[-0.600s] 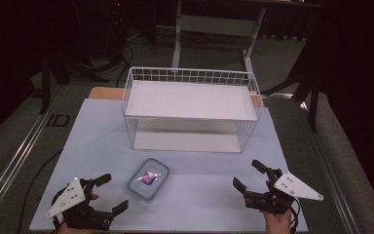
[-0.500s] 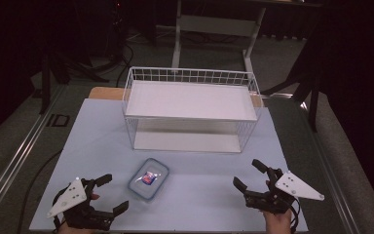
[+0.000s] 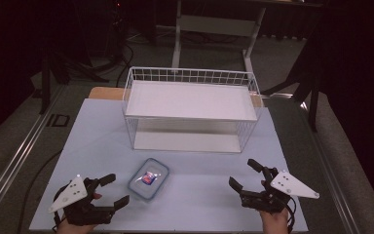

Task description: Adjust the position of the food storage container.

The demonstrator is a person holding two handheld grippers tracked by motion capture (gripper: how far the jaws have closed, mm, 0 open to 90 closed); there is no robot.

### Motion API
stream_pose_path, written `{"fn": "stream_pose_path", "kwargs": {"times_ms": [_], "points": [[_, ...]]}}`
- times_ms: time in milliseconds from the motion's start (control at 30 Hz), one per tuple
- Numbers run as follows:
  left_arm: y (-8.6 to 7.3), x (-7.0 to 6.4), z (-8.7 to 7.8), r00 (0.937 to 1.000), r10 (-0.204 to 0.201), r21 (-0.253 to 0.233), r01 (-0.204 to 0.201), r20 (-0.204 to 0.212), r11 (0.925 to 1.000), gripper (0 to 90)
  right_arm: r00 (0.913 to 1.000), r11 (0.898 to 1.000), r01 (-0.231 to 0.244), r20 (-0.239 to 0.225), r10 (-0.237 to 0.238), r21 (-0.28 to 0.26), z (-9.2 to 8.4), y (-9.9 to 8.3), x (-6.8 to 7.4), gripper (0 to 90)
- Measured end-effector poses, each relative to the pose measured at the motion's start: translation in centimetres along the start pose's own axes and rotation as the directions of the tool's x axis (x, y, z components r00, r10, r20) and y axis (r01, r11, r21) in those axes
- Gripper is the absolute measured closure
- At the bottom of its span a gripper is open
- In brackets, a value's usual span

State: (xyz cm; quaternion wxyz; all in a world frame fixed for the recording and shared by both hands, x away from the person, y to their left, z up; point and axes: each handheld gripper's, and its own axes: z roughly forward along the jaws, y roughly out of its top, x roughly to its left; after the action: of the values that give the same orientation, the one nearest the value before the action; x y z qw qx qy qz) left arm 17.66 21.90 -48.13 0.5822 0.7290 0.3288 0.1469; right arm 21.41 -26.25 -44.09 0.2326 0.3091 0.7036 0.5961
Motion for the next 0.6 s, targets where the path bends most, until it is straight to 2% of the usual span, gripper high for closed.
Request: {"fn": "stream_pose_path", "kwargs": {"times_ms": [33,67,133,167,200,233,267,300,333,367,400,433,467,500,533,567,600], "points": [[-0.1,0.1,0.1,1.0,-0.002,0.013,0.002,0.005,0.9999,26.2,1.0,1.0,-0.002,-0.005,0.002,0.0,0.1,0.0,0.0,13.5],[-0.2,0.3,0.3,1.0,0.004,0.027,-0.004,-0.004,0.9996,38.0,1.0,1.0,0.0,-0.005,0.0,-0.001,0.1,0.0,0.1,13.5],[-0.5,0.6,0.5,1.0,0.0,0.059,0.0,-0.005,0.9982,50.2,0.9999,1.0,-0.001,-0.012,0.001,-0.002,0.2,0.0,0.2,13.5],[-0.9,0.7,0.7,0.9998,0.014,0.1,-0.013,-0.01,0.9948,55.9,0.9999,1.0,0.0,-0.012,0.0,0.0,0.3,0.0,0.2,13.5],[-1.1,0.7,0.7,0.9997,0.024,0.118,-0.023,-0.009,0.9928,62.9,0.9999,1.0,0.003,-0.014,-0.003,0.0,0.3,0.0,0.3,13.5],[-1.3,0.6,0.8,0.999,0.043,0.156,-0.041,-0.01,0.987,67.9,0.9998,1.0,0.005,-0.018,-0.005,-0.004,0.3,0.0,0.3,13.5],[-1.3,0.6,0.8,0.999,0.043,0.156,-0.041,-0.01,0.987,73.5,0.9998,1.0,0.005,-0.018,-0.005,-0.004,0.3,0.0,0.3,13.5],[-1.7,0.5,0.8,0.9975,0.068,0.17,-0.07,0.022,0.9829,78.8,0.9998,1.0,0.008,-0.017,-0.008,-0.008,0.2,0.0,0.3,13.5],[-2.3,0.4,1.1,0.9946,0.097,0.223,-0.103,0.035,0.9695,82.5,0.9998,1.0,0.005,-0.018,-0.005,-0.01,0.2,0.0,0.3,13.5],[-2.5,0.4,1.4,0.9941,0.101,0.259,-0.107,0.039,0.9598,87.4,0.9998,1.0,-0.001,-0.02,0.001,-0.015,0.2,0.0,0.2,13.5],[-2.5,0.4,1.4,0.9941,0.101,0.259,-0.107,0.039,0.9598,90.0,0.9997,1.0,-0.005,-0.023,0.005,-0.017,0.2,0.1,0.2,13.5],[-3.1,0.5,1.9,0.9941,0.102,0.3,-0.109,0.039,0.9476,90.0,0.9997,1.0,-0.006,-0.024,0.006,-0.016,0.3,0.1,0.2,13.5],[-3.1,0.5,1.9,0.9941,0.102,0.3,-0.109,0.039,0.9476,90.0,0.9997,1.0,-0.003,-0.024,0.003,-0.017,0.3,0.1,0.3,13.5],[-3.5,0.6,2.5,0.9932,0.109,0.328,-0.116,0.041,0.9375,90.0,0.9997,1.0,-0.001,-0.025,0.001,-0.018,0.4,0.1,0.3,13.5],[-3.5,0.6,2.5,0.9932,0.109,0.328,-0.116,0.041,0.9375,90.0,0.9997,1.0,-0.001,-0.025,0.001,-0.018,0.4,0.1,0.3,13.5],[-3.6,0.6,2.8,0.994,0.1,0.35,-0.109,0.045,0.9305,90.0,0.9996,1.0,-0.001,-0.027,0.0,-0.015,0.4,0.1,0.3,13.5],[-3.7,0.6,3.1,0.9943,0.097,0.353,-0.107,0.044,0.9295,90.0,0.9996,1.0,0.004,-0.028,-0.005,-0.015,0.5,0.0,0.4,13.5]]}}
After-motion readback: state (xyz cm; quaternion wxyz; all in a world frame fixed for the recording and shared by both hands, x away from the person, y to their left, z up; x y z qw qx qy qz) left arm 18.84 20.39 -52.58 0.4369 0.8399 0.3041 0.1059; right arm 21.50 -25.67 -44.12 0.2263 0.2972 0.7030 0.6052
